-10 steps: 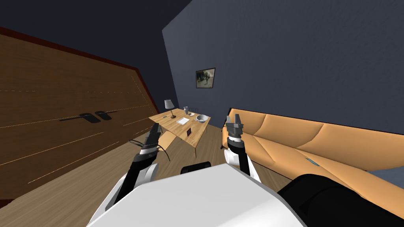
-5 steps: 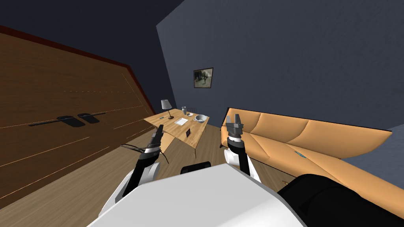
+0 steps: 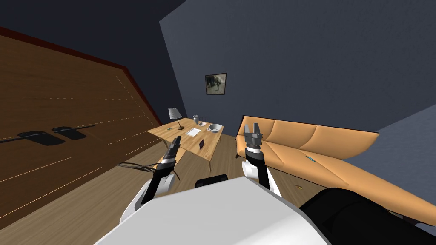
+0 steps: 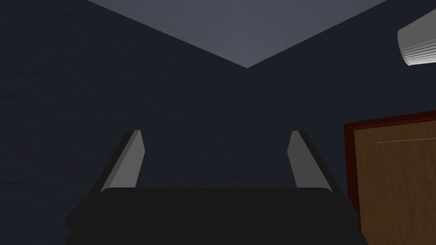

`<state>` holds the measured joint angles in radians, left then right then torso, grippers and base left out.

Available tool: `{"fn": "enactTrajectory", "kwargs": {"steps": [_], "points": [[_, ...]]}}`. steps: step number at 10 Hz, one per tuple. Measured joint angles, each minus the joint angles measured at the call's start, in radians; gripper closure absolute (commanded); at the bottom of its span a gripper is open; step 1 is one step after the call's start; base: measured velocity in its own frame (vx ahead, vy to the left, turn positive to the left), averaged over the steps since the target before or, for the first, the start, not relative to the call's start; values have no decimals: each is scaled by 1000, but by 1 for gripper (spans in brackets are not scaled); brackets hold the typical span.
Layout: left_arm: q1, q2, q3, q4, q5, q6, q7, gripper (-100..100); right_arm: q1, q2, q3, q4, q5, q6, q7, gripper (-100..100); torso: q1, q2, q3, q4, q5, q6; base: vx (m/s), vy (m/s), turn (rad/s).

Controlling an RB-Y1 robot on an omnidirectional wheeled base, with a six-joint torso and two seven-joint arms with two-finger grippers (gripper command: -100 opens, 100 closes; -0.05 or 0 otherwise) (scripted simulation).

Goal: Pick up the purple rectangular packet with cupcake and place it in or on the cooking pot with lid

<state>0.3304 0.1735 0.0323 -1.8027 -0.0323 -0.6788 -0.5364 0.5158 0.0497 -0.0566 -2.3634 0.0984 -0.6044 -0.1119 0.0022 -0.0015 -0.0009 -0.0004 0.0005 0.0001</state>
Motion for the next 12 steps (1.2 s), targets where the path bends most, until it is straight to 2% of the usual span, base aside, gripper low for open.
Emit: {"fn": "enactTrajectory", "kwargs": {"steps": [5,8,12], "points": [[-42,9,-4,121,-5,-32,-115,-100,0,0,0,0,0,0,0,0,-1,0,0,0,0,-1,8,25,-106],[-86,15,-5,207,-7,-55,-182,-100,0,0,0,0,0,0,0,0,-1,0,0,0,0,0,8,27,-98],[-115,13,-9,301,-11,-78,-253,-100,0,0,0,0,0,0,0,0,-1,1,0,0,0,-1,2,18,-90]]}}
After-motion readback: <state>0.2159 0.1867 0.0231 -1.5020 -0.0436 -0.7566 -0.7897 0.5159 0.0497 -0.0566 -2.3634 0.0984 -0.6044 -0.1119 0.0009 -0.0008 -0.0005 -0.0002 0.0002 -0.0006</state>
